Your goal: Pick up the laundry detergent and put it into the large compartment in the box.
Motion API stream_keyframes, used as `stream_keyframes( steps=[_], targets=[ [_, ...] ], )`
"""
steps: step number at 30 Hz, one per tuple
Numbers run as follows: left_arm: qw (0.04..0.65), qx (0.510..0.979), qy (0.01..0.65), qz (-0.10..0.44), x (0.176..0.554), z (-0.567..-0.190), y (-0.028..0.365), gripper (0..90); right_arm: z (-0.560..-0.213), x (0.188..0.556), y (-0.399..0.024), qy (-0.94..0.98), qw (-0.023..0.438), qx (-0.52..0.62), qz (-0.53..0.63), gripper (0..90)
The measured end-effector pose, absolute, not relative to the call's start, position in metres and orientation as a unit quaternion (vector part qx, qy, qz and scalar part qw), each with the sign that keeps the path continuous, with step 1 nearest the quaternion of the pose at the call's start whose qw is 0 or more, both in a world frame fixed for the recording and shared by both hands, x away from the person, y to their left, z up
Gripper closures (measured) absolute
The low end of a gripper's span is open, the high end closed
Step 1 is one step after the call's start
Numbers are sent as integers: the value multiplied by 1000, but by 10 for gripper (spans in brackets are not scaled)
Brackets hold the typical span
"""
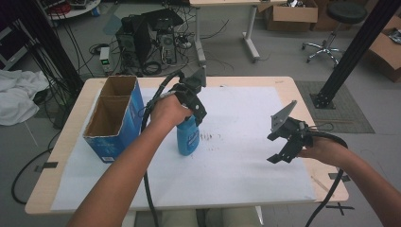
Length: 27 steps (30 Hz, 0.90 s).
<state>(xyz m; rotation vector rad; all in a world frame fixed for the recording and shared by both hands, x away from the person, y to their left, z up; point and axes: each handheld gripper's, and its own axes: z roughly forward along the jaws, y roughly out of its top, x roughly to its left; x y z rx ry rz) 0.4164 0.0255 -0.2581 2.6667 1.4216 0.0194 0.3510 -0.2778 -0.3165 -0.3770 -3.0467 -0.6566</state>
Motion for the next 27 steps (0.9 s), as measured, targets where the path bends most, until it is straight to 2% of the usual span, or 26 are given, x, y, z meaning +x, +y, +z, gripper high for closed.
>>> stream_keyframes(
  steps=[27],
  targets=[
    [63,882,467,0,418,-292,25,212,-319,352,-277,-970,4,-119,-210,169]
  ],
)
